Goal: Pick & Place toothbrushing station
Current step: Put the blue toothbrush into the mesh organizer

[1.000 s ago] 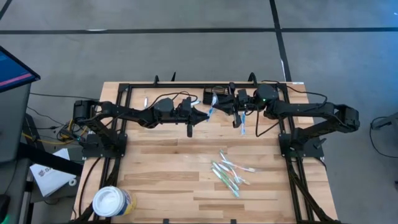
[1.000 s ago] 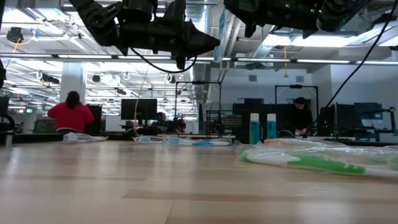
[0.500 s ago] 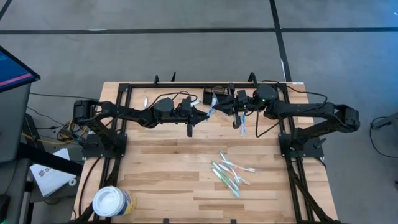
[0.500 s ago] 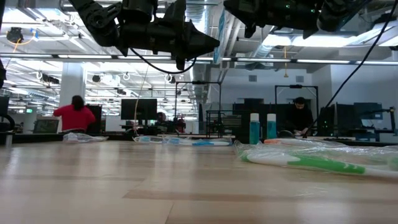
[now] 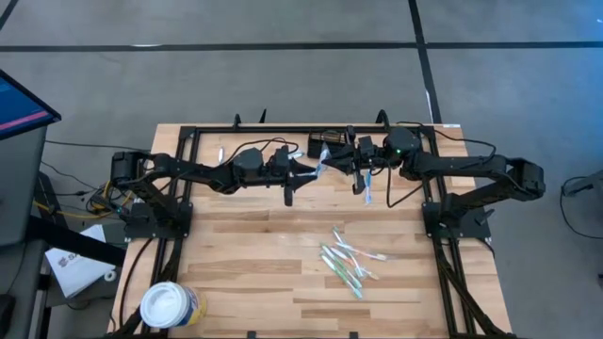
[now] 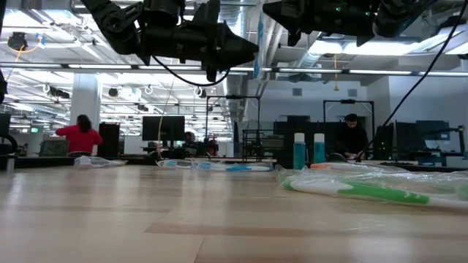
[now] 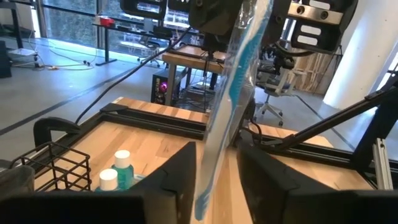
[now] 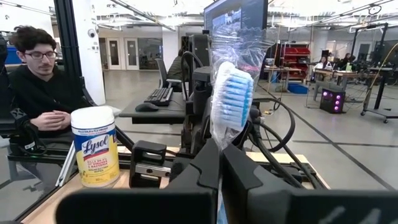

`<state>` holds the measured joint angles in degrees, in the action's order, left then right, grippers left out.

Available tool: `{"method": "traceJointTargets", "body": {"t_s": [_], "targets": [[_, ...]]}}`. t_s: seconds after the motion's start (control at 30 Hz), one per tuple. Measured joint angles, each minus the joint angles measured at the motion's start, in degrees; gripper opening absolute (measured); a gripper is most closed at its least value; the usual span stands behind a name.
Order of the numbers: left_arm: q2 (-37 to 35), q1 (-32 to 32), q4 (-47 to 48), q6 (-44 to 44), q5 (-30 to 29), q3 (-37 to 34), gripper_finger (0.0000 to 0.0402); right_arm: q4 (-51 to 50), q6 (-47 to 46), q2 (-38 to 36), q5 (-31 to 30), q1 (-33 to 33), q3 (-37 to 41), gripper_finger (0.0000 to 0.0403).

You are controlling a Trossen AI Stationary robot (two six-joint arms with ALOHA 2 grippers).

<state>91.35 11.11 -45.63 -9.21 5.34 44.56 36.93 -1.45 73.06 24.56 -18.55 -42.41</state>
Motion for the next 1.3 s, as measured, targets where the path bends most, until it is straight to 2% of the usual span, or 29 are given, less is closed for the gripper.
{"method": "traceJointTargets", "body": {"t_s": [0.17, 0.37, 0.77, 1.3], "targets": [[-0.9, 0.2, 0.3, 1.2, 0.0, 0.0, 0.0148, 0.0, 0.1, 0.0, 0.0, 0.0, 0.0, 0.0002], [-5.2, 0.2, 3.3, 1.4, -0.3, -1.5, 0.0167, -1.3, 0.5, -0.8, -0.1, -1.4, 0.0, 0.0001], [-14.1, 0.2, 3.3, 1.3, -0.3, -8.9, 0.0163, -3.7, 1.9, -1.6, -0.4, -5.8, 0.0, 0.0], [-14.3, 0.2, 3.1, 1.3, -0.6, -9.1, 0.0161, -5.0, 2.8, -1.6, -0.4, -15.4, 0.0, 0.0]]}}
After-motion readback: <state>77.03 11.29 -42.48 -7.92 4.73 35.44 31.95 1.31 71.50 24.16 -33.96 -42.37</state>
